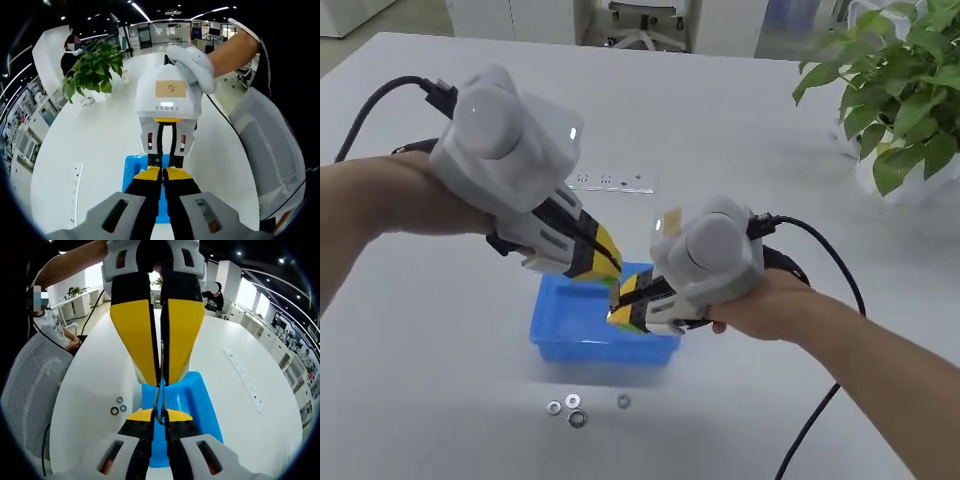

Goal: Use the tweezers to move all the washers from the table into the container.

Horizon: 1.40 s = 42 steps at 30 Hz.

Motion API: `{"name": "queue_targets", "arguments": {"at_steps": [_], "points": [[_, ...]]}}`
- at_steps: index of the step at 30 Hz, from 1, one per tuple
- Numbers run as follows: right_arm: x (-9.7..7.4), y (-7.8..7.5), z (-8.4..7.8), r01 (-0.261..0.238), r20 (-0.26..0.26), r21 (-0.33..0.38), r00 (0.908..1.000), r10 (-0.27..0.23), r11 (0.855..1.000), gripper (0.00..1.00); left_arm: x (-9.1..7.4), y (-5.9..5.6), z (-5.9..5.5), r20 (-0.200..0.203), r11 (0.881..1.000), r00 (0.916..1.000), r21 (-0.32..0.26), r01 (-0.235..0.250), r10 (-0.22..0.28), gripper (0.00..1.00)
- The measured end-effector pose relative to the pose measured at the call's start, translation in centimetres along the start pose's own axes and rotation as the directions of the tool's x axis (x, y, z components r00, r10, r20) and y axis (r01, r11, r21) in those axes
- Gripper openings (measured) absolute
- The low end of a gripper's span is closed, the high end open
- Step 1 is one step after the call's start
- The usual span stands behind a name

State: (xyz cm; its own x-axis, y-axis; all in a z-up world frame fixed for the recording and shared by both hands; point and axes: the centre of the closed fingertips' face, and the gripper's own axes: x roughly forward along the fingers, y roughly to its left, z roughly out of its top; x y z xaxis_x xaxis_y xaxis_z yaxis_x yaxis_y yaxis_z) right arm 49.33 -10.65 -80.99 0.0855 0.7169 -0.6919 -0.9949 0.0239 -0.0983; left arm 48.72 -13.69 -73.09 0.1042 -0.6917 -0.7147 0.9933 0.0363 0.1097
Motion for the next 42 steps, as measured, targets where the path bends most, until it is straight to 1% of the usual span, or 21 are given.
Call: {"name": "queue_targets", "arguments": {"at_steps": [10,16,17,25,29,36,42], "points": [[1.7,-1.3,-1.3,-0.013,-0.006,0.003,0.9999,0.013,1.000,0.09,1.3,1.4,-1.7,-0.013,1.000,0.9999,-0.020,-0.002,0.002,0.06],[2.6,-1.8,-2.2,-0.023,-0.012,0.006,0.9997,0.023,1.000,0.09,2.3,1.9,-2.7,-0.010,0.999,0.9999,-0.040,0.001,-0.002,0.06],[2.8,-1.8,-2.4,-0.029,-0.015,0.015,0.9995,0.029,0.999,0.09,2.3,1.9,-2.7,-0.010,0.999,0.9999,-0.042,0.002,-0.002,0.06],[3.9,-2.1,-3.1,-0.045,-0.030,0.011,0.9985,0.045,0.999,0.10,3.1,2.4,-3.9,-0.013,0.998,0.9999,-0.061,0.000,-0.001,0.06],[4.2,-2.3,-3.3,-0.047,-0.035,0.010,0.9983,0.047,0.999,0.10,3.3,2.6,-4.2,-0.012,0.998,0.9999,-0.070,-0.004,0.003,0.06],[4.5,-2.2,-3.8,-0.052,-0.047,0.009,0.9975,0.052,0.999,0.10,3.6,2.6,-4.6,-0.014,0.997,0.9999,-0.073,-0.005,0.004,0.06],[4.5,-2.2,-3.8,-0.054,-0.047,0.009,0.9974,0.054,0.998,0.10,3.7,2.6,-4.6,-0.009,0.997,0.9999,-0.076,-0.007,0.006,0.06]]}}
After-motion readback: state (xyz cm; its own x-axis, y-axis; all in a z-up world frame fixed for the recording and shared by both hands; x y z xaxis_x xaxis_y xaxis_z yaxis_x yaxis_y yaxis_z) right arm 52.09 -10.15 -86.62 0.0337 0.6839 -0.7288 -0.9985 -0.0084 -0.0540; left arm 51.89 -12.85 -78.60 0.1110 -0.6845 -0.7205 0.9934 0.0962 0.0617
